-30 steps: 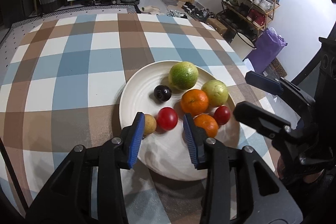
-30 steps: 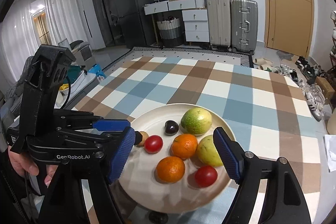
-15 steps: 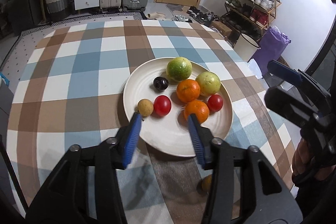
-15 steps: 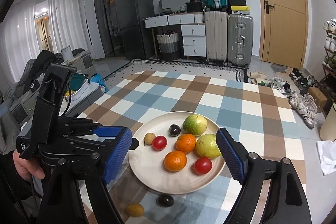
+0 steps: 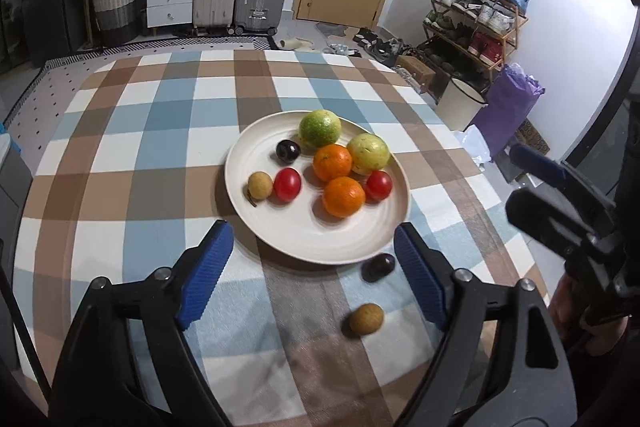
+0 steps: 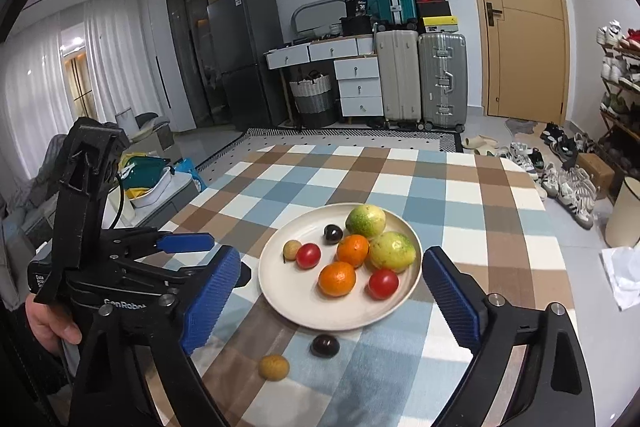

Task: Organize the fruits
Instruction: 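Withdraw both open tools from the plate, then lower the left tool onto the brown kiwi on the cloth and close it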

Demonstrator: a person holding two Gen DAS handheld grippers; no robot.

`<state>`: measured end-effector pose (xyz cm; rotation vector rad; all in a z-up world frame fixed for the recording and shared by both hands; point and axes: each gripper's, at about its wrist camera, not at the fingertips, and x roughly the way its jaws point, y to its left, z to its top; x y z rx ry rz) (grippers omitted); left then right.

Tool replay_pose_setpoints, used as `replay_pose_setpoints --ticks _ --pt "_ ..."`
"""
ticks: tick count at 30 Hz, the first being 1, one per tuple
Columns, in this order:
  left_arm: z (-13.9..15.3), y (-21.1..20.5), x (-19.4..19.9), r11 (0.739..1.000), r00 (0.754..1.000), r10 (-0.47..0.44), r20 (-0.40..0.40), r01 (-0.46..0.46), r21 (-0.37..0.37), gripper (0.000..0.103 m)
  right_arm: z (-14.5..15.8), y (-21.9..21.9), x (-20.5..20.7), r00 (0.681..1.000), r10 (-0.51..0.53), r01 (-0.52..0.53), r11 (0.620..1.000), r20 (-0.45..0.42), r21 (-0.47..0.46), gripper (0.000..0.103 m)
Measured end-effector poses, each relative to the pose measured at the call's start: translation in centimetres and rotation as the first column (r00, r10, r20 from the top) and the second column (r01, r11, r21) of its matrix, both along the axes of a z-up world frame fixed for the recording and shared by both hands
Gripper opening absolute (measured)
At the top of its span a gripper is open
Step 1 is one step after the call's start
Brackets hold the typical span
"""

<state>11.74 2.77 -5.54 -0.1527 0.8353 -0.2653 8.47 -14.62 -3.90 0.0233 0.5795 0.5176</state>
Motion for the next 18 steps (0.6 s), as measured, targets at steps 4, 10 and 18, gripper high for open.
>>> replay_pose_setpoints --ticks 4,10,18 --pt "0.1 -0.4 -1.1 1.0 1.0 -0.004 0.005 0.004 -0.006 0.084 -0.4 -0.2 -1.0 1.0 0.008 -0.008 1.0 -0.014 0.011 0.097" --pt "-0.6 -0.6 -3.0 0.999 1.0 -0.009 -0.009 0.008 -0.047 0.096 -0.9 -0.7 -2.5 0.999 -0.017 0.017 0.999 -0.027 0.029 0.1" --pt "-2.4 -1.0 -4.5 0.998 0.999 -0.013 -0.034 0.011 -0.058 0.1 -1.8 -1.4 -3.9 0.998 -0.045 0.048 0.998 -0.054 0.038 0.101"
